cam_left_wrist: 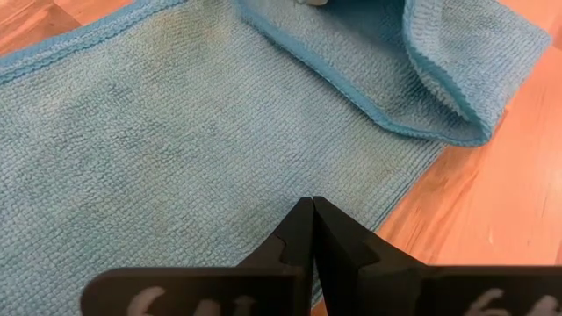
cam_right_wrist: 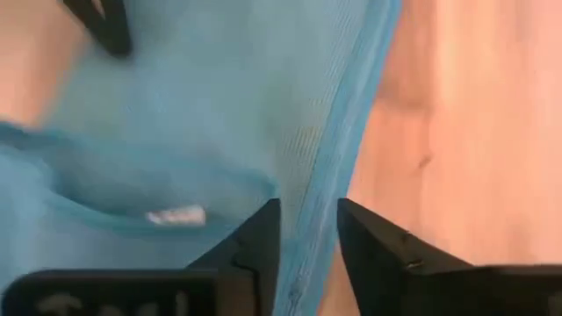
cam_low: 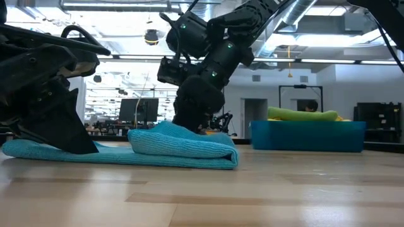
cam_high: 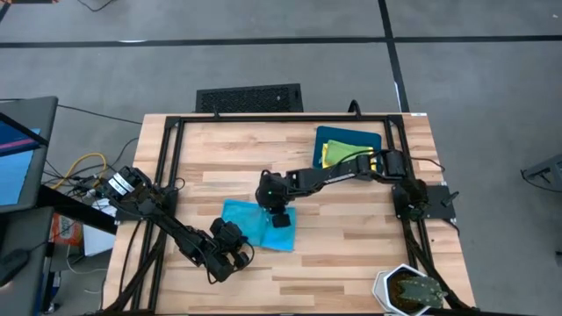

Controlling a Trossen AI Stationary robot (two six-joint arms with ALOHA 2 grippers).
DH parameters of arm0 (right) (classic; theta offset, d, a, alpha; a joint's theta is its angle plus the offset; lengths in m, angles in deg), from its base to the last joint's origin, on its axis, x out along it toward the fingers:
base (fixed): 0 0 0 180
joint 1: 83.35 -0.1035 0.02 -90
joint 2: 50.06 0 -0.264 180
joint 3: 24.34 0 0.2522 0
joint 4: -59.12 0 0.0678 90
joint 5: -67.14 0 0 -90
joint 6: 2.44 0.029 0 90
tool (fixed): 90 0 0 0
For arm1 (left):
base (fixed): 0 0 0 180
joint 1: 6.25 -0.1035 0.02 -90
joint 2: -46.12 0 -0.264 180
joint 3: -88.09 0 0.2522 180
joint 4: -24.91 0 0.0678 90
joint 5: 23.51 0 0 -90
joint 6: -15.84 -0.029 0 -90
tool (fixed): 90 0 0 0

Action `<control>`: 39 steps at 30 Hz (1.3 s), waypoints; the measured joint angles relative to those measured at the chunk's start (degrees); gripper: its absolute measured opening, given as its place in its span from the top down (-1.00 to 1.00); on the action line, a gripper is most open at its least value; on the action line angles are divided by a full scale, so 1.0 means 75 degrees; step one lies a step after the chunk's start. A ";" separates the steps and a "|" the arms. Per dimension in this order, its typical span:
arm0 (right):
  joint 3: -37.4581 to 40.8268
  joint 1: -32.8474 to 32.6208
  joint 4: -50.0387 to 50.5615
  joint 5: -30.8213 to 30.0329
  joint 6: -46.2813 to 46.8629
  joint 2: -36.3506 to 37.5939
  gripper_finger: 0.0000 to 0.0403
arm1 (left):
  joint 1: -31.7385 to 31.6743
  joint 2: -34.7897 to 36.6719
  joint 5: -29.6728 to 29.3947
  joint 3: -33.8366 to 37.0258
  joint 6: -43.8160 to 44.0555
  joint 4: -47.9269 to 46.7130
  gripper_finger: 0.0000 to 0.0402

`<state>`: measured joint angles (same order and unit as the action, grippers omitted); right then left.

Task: Fold microfiber towels
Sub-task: Fold the blue microfiber cloth

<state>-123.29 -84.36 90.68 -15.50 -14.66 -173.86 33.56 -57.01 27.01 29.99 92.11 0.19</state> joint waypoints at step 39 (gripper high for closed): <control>0.2291 -0.1220 -0.2755 -0.1176 0.2256 0.0949 0.49 | 0.0012 0.0049 -0.0021 -0.0001 -0.0035 0.0067 1.00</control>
<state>-106.11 -93.51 70.02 -24.32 2.25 -166.75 33.64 -56.64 26.85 29.99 91.84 0.69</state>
